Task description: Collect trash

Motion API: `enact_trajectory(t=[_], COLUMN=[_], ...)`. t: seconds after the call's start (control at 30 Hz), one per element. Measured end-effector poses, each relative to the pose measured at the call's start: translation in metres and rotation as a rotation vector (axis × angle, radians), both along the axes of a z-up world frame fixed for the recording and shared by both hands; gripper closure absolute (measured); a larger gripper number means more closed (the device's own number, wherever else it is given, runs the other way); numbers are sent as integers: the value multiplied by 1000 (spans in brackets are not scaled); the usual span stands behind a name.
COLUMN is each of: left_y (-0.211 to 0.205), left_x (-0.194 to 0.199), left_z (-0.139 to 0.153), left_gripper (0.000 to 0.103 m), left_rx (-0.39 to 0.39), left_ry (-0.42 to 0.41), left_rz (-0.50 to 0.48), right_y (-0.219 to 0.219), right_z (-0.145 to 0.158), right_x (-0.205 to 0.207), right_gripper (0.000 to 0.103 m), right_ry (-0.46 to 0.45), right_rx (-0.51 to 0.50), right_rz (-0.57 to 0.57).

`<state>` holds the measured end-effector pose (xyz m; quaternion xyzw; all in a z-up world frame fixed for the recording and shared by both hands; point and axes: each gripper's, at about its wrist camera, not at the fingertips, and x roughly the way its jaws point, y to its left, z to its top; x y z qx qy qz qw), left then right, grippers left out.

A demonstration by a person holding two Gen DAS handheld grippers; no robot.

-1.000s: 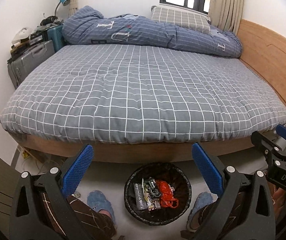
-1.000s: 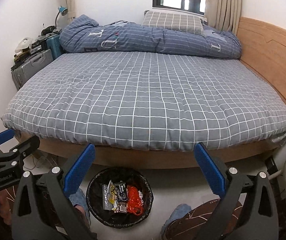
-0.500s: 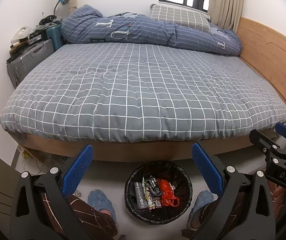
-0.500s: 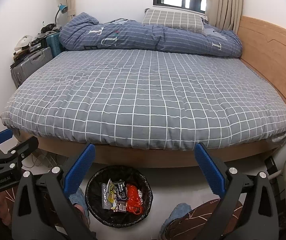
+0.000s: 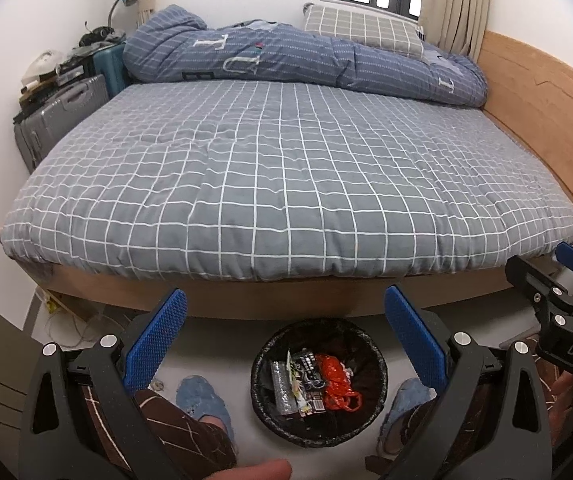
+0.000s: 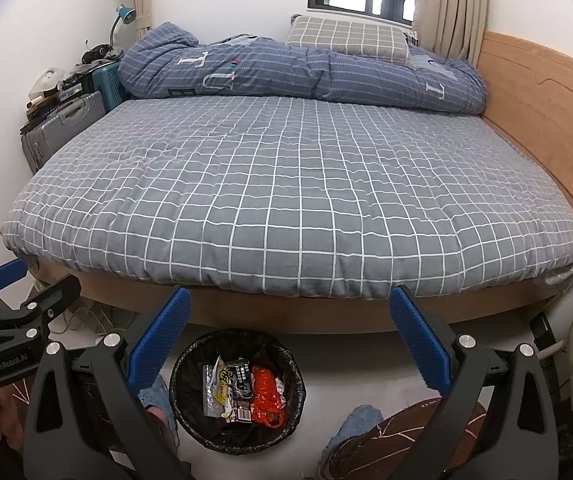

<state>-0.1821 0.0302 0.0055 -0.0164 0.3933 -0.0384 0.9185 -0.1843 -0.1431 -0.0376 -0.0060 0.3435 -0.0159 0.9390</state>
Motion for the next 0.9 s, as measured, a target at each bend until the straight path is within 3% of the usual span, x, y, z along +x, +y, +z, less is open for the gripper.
enact_trajectory(t=[0.9], left_y=[-1], left_x=[-3], left_z=[-1], left_gripper=[6], left_rx=[4], left_ry=[-15], left_rz=[4], right_y=[1], right_z=[-1], right_x=[-2], right_gripper=[8], right_ry=[7], right_rx=[6], right_rz=[-6])
